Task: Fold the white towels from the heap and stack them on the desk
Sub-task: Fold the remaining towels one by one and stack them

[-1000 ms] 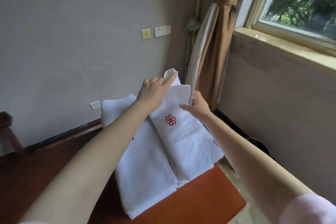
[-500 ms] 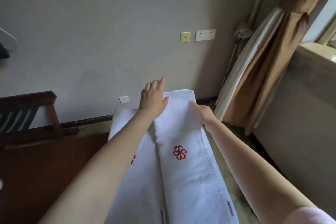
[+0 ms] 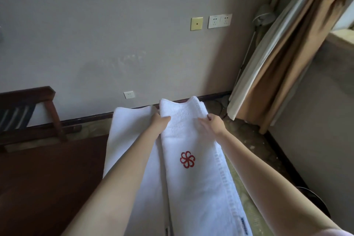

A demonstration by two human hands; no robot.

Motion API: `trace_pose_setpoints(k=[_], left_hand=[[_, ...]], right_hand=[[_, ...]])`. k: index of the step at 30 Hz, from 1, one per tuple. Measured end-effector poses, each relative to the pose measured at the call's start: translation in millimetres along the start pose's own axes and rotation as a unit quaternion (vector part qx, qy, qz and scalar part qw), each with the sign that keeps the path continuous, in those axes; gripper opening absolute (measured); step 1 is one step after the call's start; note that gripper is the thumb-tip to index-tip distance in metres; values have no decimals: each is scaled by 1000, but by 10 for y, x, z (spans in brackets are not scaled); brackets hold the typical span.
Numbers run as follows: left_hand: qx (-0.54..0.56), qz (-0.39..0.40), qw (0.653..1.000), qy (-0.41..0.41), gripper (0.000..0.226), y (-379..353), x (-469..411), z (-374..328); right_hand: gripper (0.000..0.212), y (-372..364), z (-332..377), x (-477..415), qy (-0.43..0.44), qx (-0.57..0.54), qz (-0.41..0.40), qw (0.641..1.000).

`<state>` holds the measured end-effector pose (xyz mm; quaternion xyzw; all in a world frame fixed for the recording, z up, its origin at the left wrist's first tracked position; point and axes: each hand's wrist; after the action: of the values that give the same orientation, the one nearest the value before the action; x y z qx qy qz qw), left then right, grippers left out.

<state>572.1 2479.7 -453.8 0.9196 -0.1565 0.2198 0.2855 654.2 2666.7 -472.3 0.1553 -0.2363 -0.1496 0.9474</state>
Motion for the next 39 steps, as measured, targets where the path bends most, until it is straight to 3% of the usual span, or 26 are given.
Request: trace_pose_setpoints(k=[8, 13, 15, 22, 32, 39], left_hand=[[-41, -132, 980, -146, 19, -64, -23, -16], [-92, -99, 987, -89, 15, -126, -175, 61], [-98, -83, 989, -69, 24, -132, -218, 89], [-114, -64, 991, -40, 51, -99, -43, 137], [-93, -7, 995, -47, 66, -390, 684, 535], [-189, -79, 975, -89, 34, -432, 756, 497]], right_hand=[[34, -13, 77, 119, 99, -47, -95, 989], [28, -46, -19, -27, 26, 42, -103, 993], [21, -60, -95, -62, 1, 81, -92, 992], [52, -56, -162, 99, 15, 71, -91, 993], [53, -54, -595, 867, 13, 182, -73, 981], [38, -57, -451, 862, 80, 254, -92, 959]])
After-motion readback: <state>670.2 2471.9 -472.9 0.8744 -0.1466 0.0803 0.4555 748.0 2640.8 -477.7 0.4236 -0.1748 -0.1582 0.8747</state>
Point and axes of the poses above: each hand's wrist, its own x-axis away from the middle knuckle, its own y-axis out of the back of the hand, z = x × y, and after that the axes turned 6 degrees about z, right-handed
